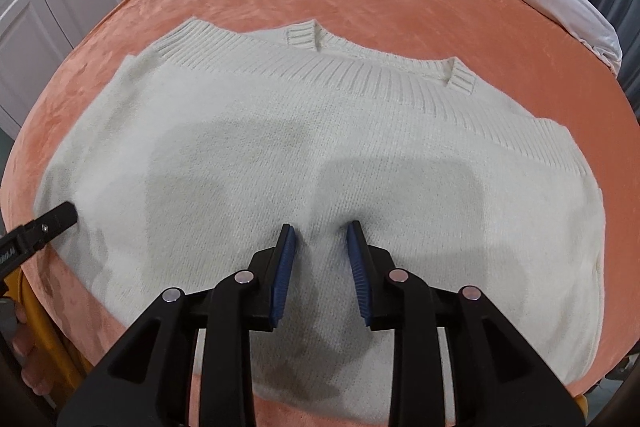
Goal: Fold small clothes
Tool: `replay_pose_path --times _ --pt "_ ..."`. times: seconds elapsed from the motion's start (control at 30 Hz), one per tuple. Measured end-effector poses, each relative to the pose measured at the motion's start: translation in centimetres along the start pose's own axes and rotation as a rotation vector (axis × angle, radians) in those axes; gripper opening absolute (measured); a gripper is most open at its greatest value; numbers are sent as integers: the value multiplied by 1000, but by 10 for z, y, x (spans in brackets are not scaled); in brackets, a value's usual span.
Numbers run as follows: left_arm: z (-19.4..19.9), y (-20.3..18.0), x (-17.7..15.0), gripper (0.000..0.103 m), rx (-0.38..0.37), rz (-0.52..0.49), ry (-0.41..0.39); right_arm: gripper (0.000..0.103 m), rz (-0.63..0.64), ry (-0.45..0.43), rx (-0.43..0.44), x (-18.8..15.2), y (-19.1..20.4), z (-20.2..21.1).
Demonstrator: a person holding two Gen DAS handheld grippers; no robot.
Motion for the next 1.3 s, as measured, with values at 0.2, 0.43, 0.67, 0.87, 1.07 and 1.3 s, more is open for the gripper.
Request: replay_pose_path --times 0.2,0.43,0.67,0.87,1.07,1.3 --pt "2 6 5 76 40 7 -7 28 -8 -6 11 0 -1 -1" --pt "-8 2 -2 87 57 -23 -2 28 -13 -8 21 1 -1 -2" --pt "-12 -3 5 82 23 -5 13 28 -135 -27 81 -1 -14 33" --pt "-9 -21 6 58 -29 -14 33 28 -168 -39 76 -21 -41 67" --pt "7 -44 12 17 -102 -26 23 28 -226 -17 40 -54 -78 85" --pt "57 -109 26 12 -215 -146 -64 28 -259 -20 19 -80 -100 103"
Point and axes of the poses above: each gripper's, at about its wrist camera, not at the fingertips, and z roughly against the way its jaws point, y to its left, x to its top, the point moved 7 cm from there along -z, roughly the way its jaws point, and after that the axes turned 15 degrees about -y, right-handed, at the moved point
